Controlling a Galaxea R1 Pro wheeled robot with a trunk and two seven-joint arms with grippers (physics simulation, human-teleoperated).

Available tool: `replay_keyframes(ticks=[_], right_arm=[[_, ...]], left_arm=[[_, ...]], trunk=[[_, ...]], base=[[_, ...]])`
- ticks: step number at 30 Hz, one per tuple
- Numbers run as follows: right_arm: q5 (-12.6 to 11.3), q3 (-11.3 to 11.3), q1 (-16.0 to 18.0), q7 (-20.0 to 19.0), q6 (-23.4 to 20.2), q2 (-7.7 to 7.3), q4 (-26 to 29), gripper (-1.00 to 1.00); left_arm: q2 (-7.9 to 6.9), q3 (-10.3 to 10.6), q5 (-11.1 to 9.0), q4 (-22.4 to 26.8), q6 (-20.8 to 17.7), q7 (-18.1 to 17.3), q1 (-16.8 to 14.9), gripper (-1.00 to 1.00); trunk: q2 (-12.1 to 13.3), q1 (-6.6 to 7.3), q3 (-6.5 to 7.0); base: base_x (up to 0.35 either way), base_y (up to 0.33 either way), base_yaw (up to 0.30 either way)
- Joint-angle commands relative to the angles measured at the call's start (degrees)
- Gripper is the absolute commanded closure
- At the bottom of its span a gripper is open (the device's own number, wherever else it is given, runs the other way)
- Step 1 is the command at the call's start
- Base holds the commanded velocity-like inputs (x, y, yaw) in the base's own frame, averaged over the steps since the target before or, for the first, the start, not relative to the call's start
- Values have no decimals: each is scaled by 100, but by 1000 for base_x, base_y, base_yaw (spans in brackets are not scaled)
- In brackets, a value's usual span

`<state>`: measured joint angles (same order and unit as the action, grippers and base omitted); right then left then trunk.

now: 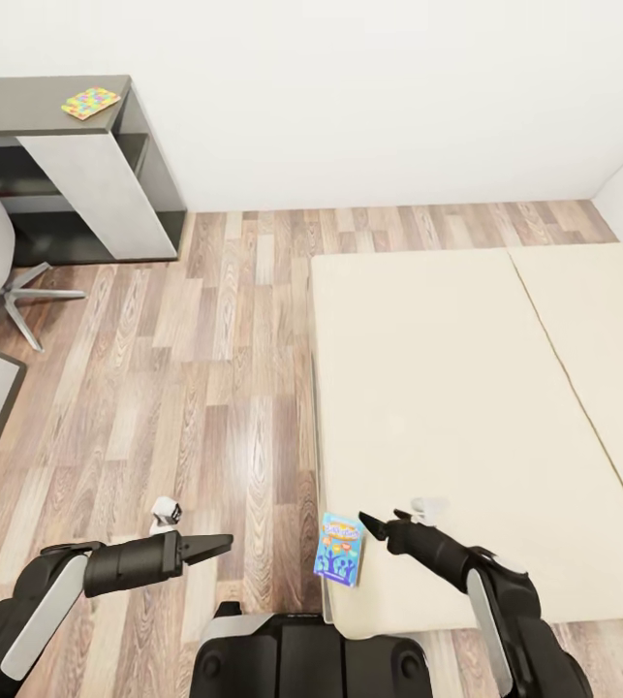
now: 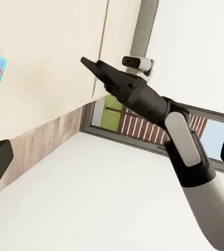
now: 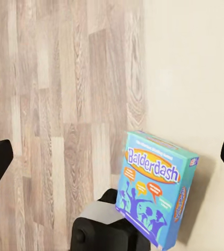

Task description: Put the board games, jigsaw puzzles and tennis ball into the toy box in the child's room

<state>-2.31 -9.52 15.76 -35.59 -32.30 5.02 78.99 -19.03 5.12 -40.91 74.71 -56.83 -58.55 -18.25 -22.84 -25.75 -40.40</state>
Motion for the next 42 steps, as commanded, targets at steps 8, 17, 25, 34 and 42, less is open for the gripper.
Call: replay_keyframes(ticks=[8, 17, 25, 34, 42], right_arm=[[-471, -23, -245, -242, -142, -40, 488, -100], [-603, -31, -281, -344, -153, -58, 556, -100], [-611, -28, -290, -351, -152, -58, 552, -100], [-612, -32, -292, -352, -138, -62, 522, -100], [-612, -32, -292, -352, -108, -63, 497, -100]], left_arm=[[-81, 7, -14, 0, -14, -8, -3, -100], [-91, 7, -14, 0, -9, -8, -3, -100], [-92, 7, -14, 0, -4, -8, -3, -100], [-93, 6, -14, 0, 4, -8, -3, -100], [-93, 7, -14, 0, 5, -8, -3, -100]], trunk=[[-8, -4, 70], [-8, -4, 155], [-8, -4, 231], [-8, -4, 316], [-8, -4, 392]], base=[[0, 0, 0], [0, 0, 0], [0, 0, 0], [0, 0, 0], [0, 0, 0]])
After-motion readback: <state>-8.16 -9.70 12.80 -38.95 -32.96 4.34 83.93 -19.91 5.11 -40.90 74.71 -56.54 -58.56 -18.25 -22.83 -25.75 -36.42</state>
